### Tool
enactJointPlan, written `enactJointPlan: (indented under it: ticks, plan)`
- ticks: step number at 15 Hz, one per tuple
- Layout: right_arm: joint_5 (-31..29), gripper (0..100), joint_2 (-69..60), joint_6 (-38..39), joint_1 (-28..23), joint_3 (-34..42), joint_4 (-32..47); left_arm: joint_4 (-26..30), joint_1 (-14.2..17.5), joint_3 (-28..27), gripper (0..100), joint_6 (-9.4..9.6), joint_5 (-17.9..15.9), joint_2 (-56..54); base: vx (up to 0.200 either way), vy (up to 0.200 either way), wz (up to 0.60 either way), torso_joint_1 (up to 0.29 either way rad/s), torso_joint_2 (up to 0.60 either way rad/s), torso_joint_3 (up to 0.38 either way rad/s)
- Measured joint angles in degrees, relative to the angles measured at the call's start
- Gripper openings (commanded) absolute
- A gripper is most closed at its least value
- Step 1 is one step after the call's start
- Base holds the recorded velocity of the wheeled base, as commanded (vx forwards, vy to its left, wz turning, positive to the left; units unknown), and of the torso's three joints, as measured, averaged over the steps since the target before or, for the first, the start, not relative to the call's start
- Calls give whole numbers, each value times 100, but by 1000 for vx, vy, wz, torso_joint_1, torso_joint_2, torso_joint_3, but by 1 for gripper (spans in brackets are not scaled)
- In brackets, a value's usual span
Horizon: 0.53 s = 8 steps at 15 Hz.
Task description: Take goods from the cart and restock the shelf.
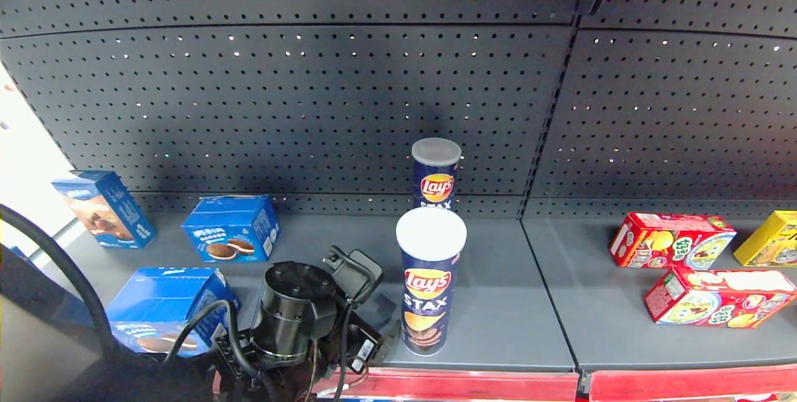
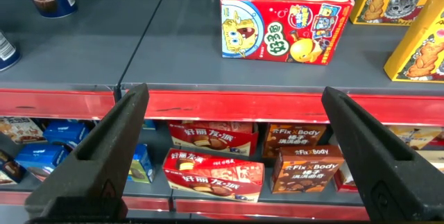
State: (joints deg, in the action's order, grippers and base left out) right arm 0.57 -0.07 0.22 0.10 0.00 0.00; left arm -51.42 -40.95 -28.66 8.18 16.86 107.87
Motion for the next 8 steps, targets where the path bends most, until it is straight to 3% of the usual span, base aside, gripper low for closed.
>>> enactJointPlan:
  ticks: [8]
  plan:
    - [2, 100, 0, 0, -2, 0, 0, 0, -65, -149, 100, -6, 0, 111, 0, 0, 0, 0, 0, 0]
